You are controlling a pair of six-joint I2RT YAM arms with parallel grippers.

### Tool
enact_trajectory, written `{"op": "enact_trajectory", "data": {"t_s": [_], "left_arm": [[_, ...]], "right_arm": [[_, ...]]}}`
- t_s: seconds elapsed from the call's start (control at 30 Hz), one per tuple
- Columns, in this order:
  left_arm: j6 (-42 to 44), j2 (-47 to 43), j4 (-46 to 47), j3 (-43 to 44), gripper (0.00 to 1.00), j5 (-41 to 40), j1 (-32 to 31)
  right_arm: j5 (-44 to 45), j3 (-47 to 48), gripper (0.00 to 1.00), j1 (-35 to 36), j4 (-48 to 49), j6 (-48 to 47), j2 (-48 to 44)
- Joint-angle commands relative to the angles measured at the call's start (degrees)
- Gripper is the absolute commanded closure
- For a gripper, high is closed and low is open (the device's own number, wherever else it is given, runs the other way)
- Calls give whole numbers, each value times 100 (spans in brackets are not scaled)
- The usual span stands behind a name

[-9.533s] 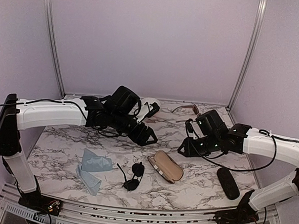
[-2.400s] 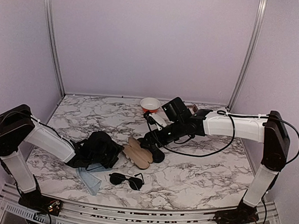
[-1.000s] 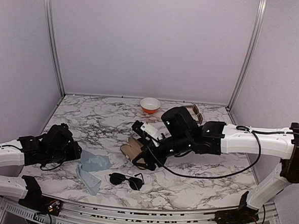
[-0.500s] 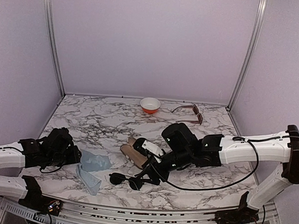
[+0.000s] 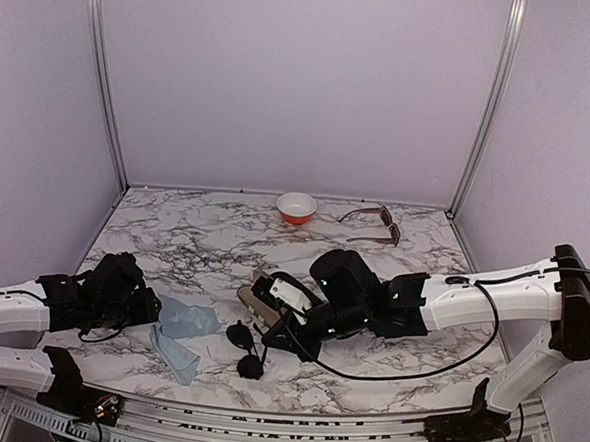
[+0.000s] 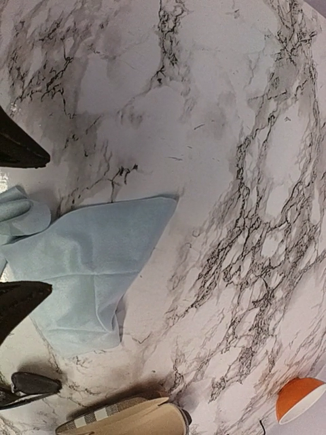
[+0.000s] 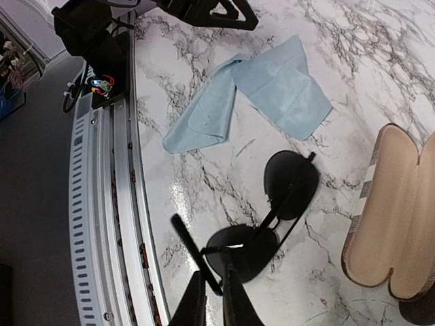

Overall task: Organize the sunglasses
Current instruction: Pick up the sunglasses from the corner of the board, then place the sunglasses at the corner of the board.

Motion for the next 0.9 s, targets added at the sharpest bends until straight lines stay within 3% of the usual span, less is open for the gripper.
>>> {"op": "enact_trajectory", "data": {"t_s": [0.0,0.23,0.4,0.5,0.7,0.87], "left_arm": [[0,-31,49,-40,43,-3,30],[18,-121,36,-28,43,-81,30],[-4,-115,50,2,43,-132,32],[13,-101,44,40,43,-133,27],[17,-52,65,42,43,-92,30],[243,76,72,108,42,14,31]], "right_arm": [[255,-84,97,40,204,-73,-235],[715,-142,100,40,-218,-192,-1438],[68,75,100,-90,-482,-314,-2326],[162,376,100,-196,-979,-396,-2564],[2619,521,100,-865,-1652,10,-2411],[3387,251,100,-1688,-2138,615,-1860]]}}
